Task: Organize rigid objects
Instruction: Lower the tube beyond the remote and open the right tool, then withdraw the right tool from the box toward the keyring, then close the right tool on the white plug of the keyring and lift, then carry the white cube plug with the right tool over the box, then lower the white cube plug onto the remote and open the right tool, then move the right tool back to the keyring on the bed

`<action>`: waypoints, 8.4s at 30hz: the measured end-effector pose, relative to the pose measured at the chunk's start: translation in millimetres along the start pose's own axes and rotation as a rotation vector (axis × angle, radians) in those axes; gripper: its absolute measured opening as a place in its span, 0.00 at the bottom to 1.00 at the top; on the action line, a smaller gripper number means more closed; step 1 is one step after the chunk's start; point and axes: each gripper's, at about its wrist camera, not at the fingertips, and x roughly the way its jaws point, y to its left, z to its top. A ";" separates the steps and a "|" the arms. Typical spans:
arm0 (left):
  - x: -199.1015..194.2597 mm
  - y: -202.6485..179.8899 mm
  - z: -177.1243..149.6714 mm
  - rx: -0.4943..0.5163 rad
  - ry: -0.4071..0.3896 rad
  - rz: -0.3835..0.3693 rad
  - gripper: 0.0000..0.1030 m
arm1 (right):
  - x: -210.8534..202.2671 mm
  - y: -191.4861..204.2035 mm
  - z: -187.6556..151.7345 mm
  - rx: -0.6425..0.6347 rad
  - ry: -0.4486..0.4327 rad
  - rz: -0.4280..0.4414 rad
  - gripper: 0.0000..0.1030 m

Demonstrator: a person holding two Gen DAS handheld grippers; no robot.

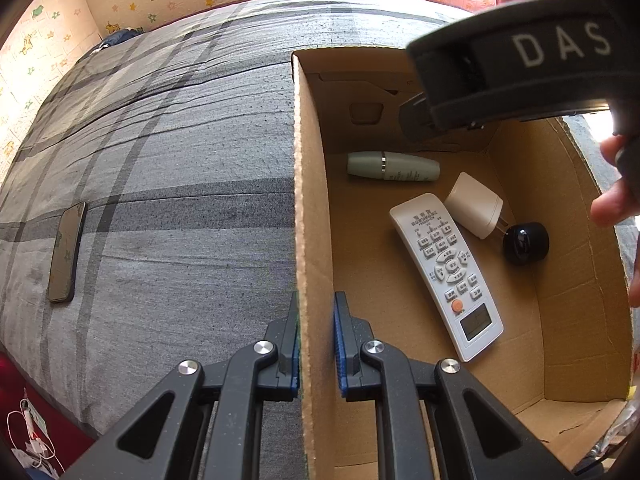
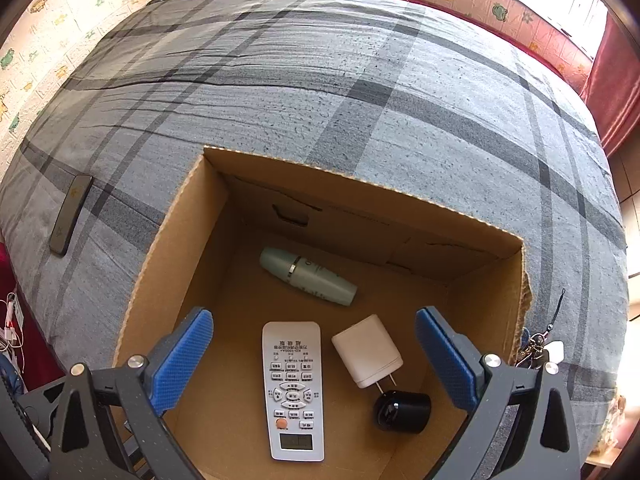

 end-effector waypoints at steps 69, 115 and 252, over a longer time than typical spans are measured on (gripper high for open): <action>1.7 1.4 -1.2 -0.001 0.005 0.003 0.14 | -39.2 -212.6 -114.5 0.172 -0.036 -0.130 1.00; 1.5 -2.1 1.0 0.000 0.013 0.025 0.16 | 46.6 -290.2 -97.5 0.319 0.034 -0.069 0.31; -0.7 -1.2 1.5 0.007 0.013 0.019 0.15 | -59.4 -31.4 -33.9 -0.052 -0.088 -0.058 1.00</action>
